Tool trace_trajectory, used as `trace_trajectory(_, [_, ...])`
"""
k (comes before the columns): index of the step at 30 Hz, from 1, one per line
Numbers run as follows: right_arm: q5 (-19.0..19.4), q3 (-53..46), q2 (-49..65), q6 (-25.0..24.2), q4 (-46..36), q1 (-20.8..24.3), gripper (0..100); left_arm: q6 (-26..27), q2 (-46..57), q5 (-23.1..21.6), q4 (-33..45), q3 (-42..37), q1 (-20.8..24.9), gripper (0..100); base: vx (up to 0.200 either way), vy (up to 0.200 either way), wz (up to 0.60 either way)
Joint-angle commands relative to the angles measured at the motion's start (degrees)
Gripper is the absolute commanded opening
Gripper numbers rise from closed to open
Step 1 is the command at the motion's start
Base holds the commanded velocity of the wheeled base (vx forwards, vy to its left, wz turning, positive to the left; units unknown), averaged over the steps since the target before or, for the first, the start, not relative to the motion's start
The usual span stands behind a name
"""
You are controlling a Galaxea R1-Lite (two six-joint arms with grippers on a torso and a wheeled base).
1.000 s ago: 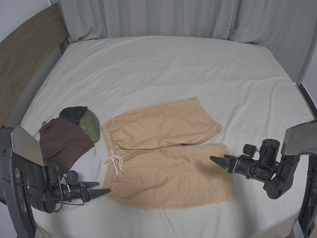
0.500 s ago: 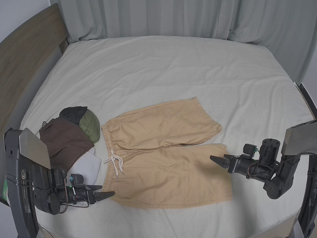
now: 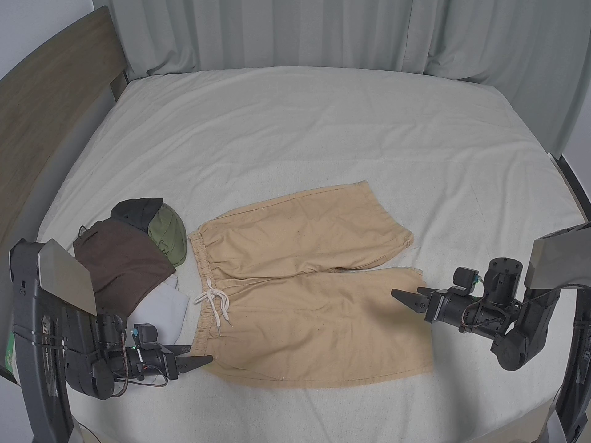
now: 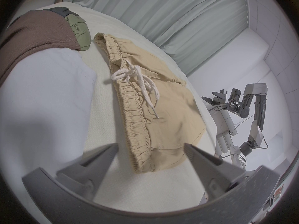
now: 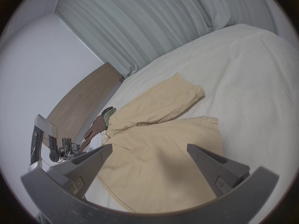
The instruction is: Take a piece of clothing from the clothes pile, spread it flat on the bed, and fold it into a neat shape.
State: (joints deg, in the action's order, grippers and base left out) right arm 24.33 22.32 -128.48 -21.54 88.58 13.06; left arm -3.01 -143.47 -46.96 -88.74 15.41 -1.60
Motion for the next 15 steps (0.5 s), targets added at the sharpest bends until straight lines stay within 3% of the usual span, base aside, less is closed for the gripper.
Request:
trace_trajectory(1, [0.0,0.0,0.2,0.0,0.0,0.0,100,-0.1,-0.5,0.2,0.0,0.4,0.0,0,0.0,0.0,0.0])
trace_trajectory(12, [0.1,-0.3,1.2,0.1,0.0,-0.1,100,0.0,-1.3,0.3,0.0,0.5,0.1,0,0.0,0.0,0.0])
trace_trajectory(15, [1.7,-3.2,1.3,0.2,-0.1,-0.2,100,0.1,-1.2,0.3,0.0,0.5,0.3,0,0.0,0.0,0.0])
